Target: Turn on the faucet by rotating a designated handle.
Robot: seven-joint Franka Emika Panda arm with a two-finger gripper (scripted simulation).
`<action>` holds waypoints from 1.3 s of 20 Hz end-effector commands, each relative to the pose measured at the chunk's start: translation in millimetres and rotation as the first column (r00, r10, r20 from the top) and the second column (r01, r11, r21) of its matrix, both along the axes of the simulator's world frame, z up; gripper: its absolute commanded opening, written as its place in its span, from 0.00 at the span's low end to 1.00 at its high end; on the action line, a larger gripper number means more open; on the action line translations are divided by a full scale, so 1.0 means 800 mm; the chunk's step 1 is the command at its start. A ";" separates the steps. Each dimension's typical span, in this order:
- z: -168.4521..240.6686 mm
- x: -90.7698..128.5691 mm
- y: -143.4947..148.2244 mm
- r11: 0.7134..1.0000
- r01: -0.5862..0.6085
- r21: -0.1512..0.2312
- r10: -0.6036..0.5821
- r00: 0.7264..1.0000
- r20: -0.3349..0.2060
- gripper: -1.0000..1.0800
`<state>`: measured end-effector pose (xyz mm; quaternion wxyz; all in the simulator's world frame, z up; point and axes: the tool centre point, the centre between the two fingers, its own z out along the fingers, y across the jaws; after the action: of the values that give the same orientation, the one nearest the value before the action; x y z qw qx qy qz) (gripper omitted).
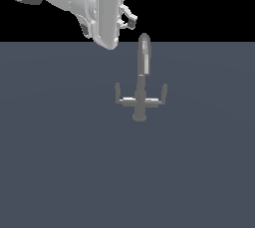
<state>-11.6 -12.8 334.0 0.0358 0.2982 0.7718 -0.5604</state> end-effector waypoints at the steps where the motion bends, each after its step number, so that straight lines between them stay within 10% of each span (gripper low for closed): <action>1: -0.012 0.010 0.003 0.999 -0.042 -0.004 0.042 0.997 -0.071 0.00; 13: -0.073 0.052 0.018 0.977 -0.213 0.015 0.201 0.896 -0.396 0.00; 26: -0.148 0.086 0.036 0.938 -0.335 0.087 0.300 0.660 -0.689 0.00</action>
<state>54.3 14.3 223.0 -0.1396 -0.0538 0.7601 -0.6324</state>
